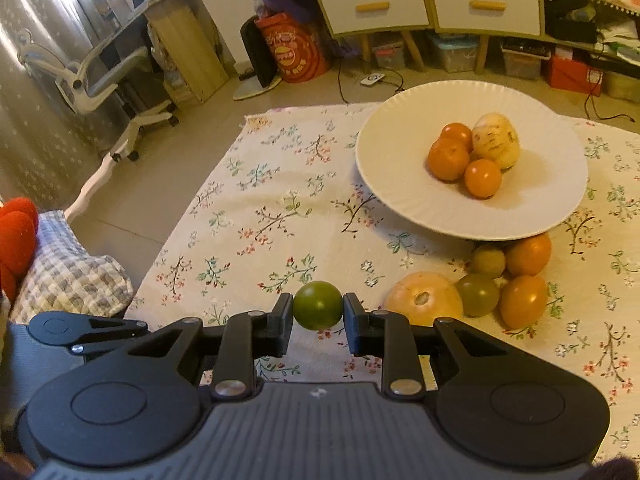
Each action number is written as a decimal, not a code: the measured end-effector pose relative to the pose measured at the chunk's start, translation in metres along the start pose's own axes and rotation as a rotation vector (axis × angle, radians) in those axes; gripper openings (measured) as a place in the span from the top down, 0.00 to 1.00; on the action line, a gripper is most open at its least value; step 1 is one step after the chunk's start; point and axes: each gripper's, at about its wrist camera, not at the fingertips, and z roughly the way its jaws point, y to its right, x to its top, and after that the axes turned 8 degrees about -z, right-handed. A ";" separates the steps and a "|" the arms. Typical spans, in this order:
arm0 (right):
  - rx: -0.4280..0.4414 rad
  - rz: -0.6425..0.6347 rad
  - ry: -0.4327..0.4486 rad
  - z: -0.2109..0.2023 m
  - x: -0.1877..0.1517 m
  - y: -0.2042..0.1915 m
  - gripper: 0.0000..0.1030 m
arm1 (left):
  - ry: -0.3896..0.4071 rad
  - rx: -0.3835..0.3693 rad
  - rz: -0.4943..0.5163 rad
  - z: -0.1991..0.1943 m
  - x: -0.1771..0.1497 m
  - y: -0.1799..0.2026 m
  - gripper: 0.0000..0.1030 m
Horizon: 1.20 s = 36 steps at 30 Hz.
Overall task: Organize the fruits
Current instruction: 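Lift both held fruits and carry them over the white plate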
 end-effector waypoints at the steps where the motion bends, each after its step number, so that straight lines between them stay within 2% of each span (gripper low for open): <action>1: 0.000 0.003 0.004 -0.002 0.000 0.002 0.77 | 0.004 -0.001 -0.002 0.000 0.002 0.001 0.95; 18: -0.031 0.096 0.086 -0.033 0.002 0.052 0.77 | 0.098 -0.022 -0.051 0.005 0.037 0.020 0.95; 30: -0.081 0.181 0.149 -0.042 0.005 0.099 0.77 | 0.166 -0.040 -0.079 0.026 0.065 0.039 0.95; 36: -0.109 0.176 0.177 -0.042 0.007 0.112 0.77 | 0.201 -0.037 -0.102 0.042 0.080 0.044 0.95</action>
